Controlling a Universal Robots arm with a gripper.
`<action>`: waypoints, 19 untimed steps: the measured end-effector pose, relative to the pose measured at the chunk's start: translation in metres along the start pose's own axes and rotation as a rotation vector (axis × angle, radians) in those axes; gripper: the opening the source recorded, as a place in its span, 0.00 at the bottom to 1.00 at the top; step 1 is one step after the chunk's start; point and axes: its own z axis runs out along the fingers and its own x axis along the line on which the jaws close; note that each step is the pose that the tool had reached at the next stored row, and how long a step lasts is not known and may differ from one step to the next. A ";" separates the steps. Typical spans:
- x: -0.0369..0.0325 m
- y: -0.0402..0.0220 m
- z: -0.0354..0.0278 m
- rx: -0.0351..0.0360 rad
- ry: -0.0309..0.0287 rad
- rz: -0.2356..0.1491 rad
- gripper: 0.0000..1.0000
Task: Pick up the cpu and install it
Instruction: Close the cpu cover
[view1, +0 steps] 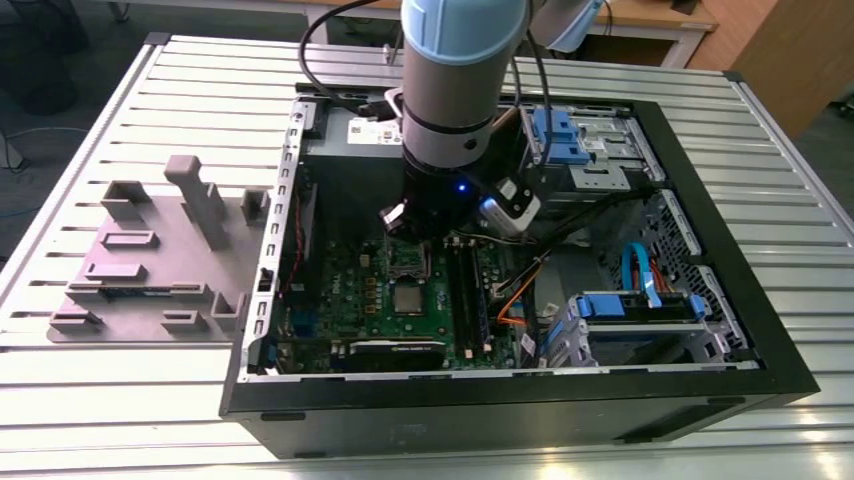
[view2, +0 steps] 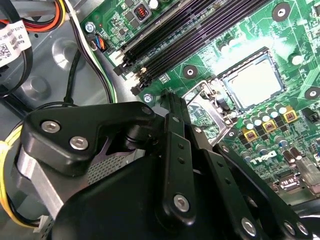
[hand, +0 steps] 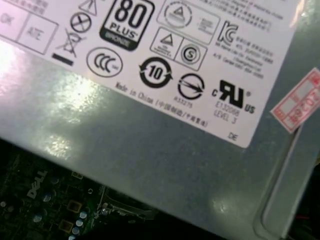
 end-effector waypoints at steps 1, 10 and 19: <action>0.0001 -0.0001 -0.0008 0.0003 -0.0007 0.000 0.11; 0.0018 -0.0041 -0.0081 0.0010 -0.0022 0.000 0.11; 0.0046 -0.0109 -0.0140 0.0011 -0.0022 0.000 0.11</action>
